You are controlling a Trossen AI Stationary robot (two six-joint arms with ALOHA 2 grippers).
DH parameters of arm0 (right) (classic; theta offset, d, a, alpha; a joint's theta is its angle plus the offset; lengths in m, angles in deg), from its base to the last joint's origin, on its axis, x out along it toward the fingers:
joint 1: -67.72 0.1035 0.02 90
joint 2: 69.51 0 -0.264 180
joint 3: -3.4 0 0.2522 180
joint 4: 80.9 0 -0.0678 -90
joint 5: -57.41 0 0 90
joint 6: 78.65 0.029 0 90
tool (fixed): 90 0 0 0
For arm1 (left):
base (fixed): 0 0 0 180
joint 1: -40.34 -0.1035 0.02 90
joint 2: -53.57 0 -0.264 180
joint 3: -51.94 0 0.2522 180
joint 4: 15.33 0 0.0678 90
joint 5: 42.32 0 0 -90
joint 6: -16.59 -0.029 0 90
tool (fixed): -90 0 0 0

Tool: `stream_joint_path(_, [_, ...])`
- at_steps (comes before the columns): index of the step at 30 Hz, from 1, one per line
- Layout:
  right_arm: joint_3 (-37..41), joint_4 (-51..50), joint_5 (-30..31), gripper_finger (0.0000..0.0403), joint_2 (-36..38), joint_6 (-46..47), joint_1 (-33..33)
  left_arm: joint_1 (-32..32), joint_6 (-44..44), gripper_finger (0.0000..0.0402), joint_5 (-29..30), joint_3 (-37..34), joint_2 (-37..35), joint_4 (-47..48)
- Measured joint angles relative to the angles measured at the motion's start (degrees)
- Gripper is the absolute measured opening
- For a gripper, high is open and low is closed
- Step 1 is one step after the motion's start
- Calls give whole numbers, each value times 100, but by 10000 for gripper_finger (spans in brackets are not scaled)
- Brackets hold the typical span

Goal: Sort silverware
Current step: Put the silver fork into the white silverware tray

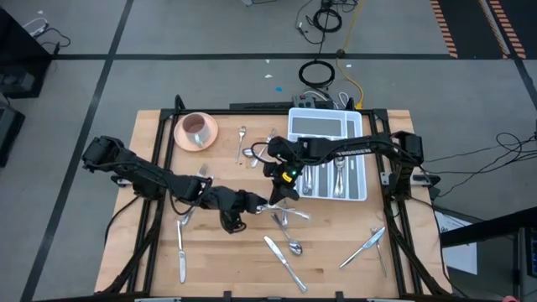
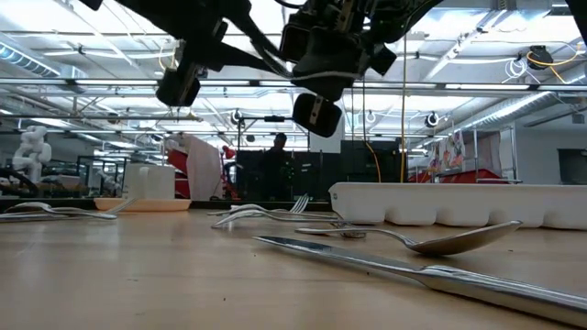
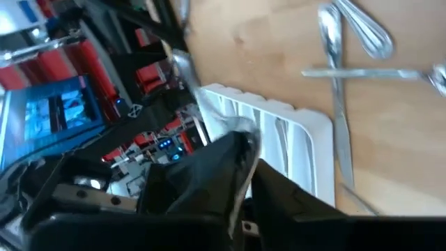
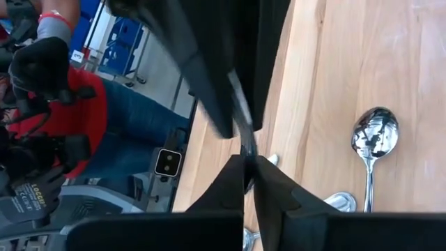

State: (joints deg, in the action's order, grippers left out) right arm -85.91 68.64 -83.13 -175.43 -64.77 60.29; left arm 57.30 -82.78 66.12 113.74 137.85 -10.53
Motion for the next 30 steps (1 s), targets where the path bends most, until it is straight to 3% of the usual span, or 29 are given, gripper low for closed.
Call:
stream_joint_path(5, [0,37,-33,2,-1,-41,10,64,924,130,-84,1,-1,-324])
stream_joint_path(12, [0,-21,167,2,1,-62,10,153,1292,208,148,1,-1,-473])
stream_joint_path(15, [-2,-329,583,1,3,-145,-98,244,2156,217,1298,1,-6,-494])
stream_joint_path(19, [-2,-321,1187,1,1,533,-397,309,2891,218,2870,8,-208,-687])
stream_joint_path(25, [0,-250,1750,1,94,2301,-852,309,3781,219,4144,5,-474,-698])
stream_joint_path(30, [0,-292,2335,1,285,2504,-1087,327,4469,219,5105,5,-582,-706])
